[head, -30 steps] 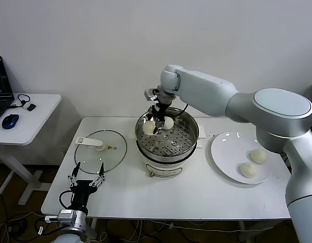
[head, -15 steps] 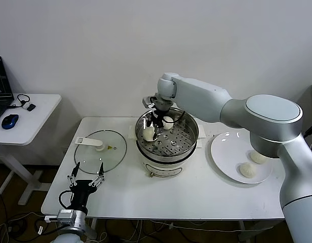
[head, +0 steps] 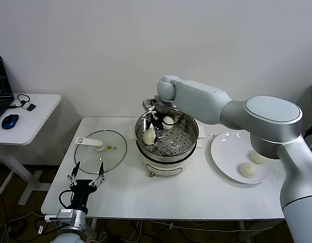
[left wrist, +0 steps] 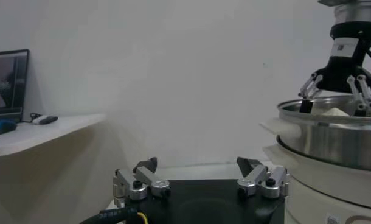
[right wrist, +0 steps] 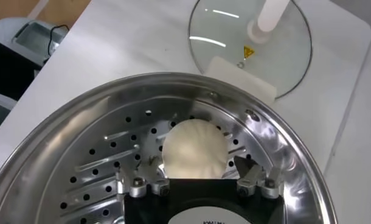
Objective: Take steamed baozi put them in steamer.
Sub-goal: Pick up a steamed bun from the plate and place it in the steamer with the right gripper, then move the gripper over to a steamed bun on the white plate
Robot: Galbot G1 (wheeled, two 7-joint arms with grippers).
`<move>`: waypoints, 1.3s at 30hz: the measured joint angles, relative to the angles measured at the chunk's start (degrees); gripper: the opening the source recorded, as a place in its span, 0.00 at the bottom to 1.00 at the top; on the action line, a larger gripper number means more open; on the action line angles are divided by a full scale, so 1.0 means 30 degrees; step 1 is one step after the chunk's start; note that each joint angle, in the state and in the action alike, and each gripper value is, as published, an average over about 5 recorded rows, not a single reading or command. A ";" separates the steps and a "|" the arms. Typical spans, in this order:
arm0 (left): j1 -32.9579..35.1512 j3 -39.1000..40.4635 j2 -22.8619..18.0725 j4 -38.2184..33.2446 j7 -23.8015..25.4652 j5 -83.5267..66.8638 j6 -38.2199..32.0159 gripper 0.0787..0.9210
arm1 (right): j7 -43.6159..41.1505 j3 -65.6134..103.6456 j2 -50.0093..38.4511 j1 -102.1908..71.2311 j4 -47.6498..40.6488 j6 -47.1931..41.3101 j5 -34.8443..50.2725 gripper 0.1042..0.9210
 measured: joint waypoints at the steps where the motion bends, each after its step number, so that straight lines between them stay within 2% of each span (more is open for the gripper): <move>1: 0.0006 -0.0001 0.0000 -0.0004 0.0000 0.0000 -0.0003 0.88 | 0.0003 0.0006 -0.0046 0.0030 0.0064 -0.0009 0.0021 0.88; 15: 0.0066 0.0084 -0.0042 -0.0107 -0.0011 0.0100 -0.0012 0.88 | -0.0149 -0.0393 -0.2617 0.1737 0.2828 -0.0063 0.1213 0.88; 29: 0.0258 0.0074 0.0103 -0.0284 0.0086 0.0097 -0.0064 0.88 | -0.0771 -0.1738 -0.8748 0.5393 0.6405 0.1038 0.2004 0.88; 39: 0.0094 0.0273 0.0260 -0.0421 0.0253 -0.0072 -0.0276 0.88 | -0.0972 -0.2489 -1.3677 0.5859 0.7625 0.1999 0.0813 0.88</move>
